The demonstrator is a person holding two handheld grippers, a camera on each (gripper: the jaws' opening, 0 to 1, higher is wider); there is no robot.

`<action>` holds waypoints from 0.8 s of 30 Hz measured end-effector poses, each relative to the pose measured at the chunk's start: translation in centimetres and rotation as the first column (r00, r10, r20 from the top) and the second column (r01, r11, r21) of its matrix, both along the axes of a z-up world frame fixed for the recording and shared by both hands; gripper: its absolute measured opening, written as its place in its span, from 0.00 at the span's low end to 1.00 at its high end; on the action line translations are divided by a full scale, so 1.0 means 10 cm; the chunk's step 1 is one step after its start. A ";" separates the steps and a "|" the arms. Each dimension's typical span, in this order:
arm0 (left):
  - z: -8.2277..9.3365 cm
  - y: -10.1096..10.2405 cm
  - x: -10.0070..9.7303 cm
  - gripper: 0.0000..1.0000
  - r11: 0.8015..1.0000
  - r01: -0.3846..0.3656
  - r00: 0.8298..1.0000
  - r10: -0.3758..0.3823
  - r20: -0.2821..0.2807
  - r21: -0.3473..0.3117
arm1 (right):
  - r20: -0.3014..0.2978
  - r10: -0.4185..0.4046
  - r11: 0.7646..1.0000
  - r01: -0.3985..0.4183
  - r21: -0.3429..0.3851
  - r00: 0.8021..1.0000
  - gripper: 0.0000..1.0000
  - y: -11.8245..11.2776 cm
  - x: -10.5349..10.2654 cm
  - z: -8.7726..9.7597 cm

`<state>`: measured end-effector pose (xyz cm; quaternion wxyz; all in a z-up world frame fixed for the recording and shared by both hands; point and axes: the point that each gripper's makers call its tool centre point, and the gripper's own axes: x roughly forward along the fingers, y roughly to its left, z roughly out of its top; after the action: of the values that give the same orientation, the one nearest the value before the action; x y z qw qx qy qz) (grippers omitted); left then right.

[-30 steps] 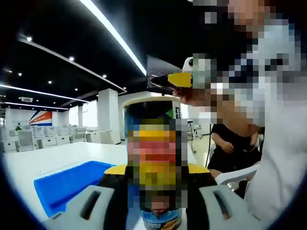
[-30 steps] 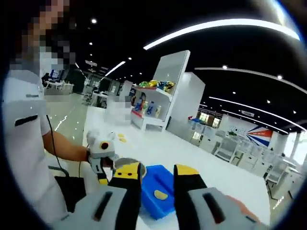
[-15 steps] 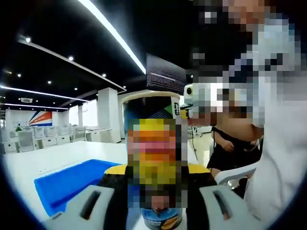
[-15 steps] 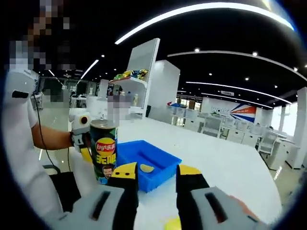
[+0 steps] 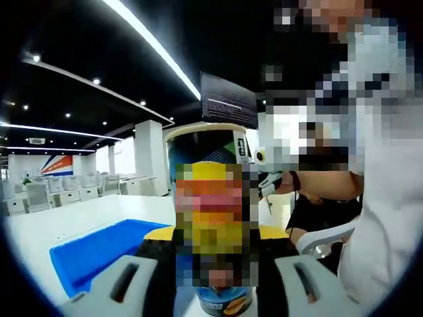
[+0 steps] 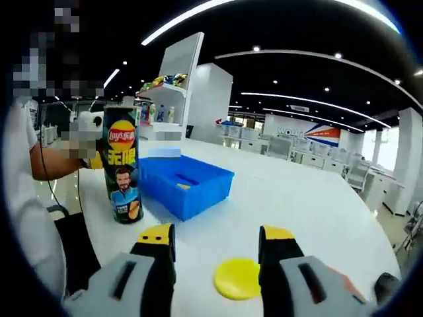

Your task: Open the lid of the chip container on the table, take out the chips, place them into the box in front of the container, and close the lid

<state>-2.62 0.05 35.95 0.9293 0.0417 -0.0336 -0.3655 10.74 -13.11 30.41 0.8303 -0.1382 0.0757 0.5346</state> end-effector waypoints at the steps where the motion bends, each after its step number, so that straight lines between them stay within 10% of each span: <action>1: 0.00 -0.01 0.01 0.45 1.000 0.003 1.000 -0.003 -0.002 0.004 | -0.019 -0.013 1.000 0.013 -0.012 1.000 0.48 -0.02 0.01 -0.08; 16: -0.02 -0.02 0.00 0.45 0.999 0.001 1.000 -0.002 0.012 0.041 | -0.102 -0.140 0.988 0.146 0.056 0.985 0.57 -0.20 0.33 -0.46; 24: -0.03 -0.02 0.01 0.45 0.999 -0.001 1.000 0.000 0.006 0.047 | -0.026 -0.139 0.990 0.139 0.012 0.990 0.70 -0.17 0.37 -0.55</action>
<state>-2.52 -0.14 35.67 0.9280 0.0646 -0.0278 -0.3658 14.47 -14.78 24.92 0.8654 -0.1200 0.0920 0.4777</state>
